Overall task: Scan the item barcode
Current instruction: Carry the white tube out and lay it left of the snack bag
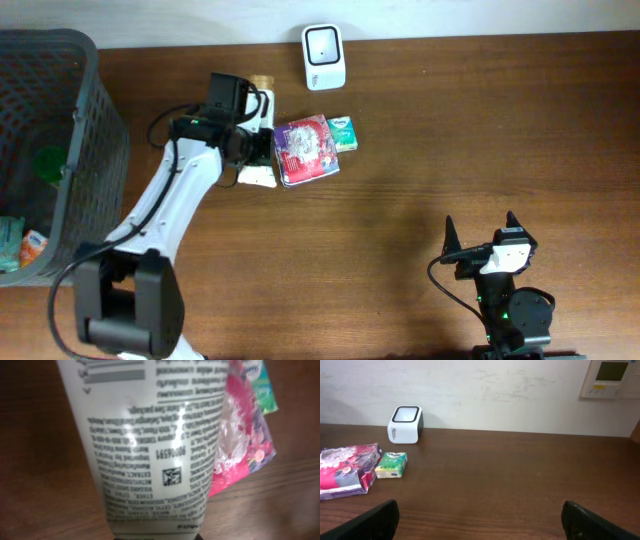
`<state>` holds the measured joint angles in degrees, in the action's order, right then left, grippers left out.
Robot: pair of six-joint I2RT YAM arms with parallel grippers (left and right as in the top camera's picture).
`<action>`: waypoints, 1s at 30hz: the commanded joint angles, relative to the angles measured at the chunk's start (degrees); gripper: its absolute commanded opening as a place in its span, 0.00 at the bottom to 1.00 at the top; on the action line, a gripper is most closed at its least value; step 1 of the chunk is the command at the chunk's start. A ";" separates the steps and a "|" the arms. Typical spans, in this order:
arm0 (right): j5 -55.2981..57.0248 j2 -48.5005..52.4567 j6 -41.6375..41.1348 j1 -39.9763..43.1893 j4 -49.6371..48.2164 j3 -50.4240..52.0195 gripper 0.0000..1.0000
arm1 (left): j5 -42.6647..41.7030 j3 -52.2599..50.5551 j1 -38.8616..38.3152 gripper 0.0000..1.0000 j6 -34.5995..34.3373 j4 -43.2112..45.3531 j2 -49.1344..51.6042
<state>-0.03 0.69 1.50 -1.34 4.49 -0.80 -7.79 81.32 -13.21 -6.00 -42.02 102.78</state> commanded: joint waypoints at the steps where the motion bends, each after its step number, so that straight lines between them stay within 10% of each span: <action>1: 0.28 -0.33 -0.44 -0.52 0.20 0.48 0.99 | 5.81 1.60 -1.64 0.00 2.82 0.72 2.71; 21: 0.28 -0.33 -0.44 -0.52 0.17 0.48 0.99 | 2.54 1.55 -1.66 0.00 -14.75 7.54 14.58; 30: 0.28 -0.33 -0.44 -0.52 0.17 0.48 0.99 | -3.89 1.57 -4.66 0.00 7.21 7.50 14.64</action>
<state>-0.03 0.69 1.48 -1.34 4.49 -0.80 -8.16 81.34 -16.40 -6.50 -34.89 117.45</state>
